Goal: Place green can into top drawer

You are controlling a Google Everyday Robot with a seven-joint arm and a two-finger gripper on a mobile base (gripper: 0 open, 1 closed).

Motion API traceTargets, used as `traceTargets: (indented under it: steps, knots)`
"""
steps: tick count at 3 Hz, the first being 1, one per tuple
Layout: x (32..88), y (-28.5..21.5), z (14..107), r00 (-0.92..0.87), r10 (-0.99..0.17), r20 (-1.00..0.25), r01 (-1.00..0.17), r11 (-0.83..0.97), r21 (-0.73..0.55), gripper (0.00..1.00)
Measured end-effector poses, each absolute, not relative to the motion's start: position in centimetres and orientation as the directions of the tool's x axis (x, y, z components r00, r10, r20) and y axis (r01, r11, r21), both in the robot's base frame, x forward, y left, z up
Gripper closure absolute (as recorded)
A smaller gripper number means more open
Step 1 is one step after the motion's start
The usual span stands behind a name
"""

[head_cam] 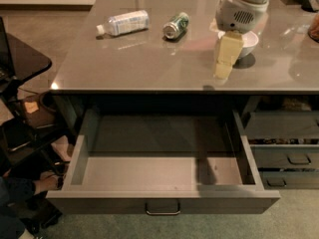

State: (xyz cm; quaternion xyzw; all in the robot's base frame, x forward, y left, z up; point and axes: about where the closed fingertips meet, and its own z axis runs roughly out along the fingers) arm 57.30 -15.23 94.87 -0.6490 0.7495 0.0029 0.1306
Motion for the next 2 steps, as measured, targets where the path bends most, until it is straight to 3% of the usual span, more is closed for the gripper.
traceTargets:
  steps: [2]
  knots:
    - [66.8,-10.6,93.3,-0.104,-0.960,-0.258,-0.976,0.148,-0.158,0.00]
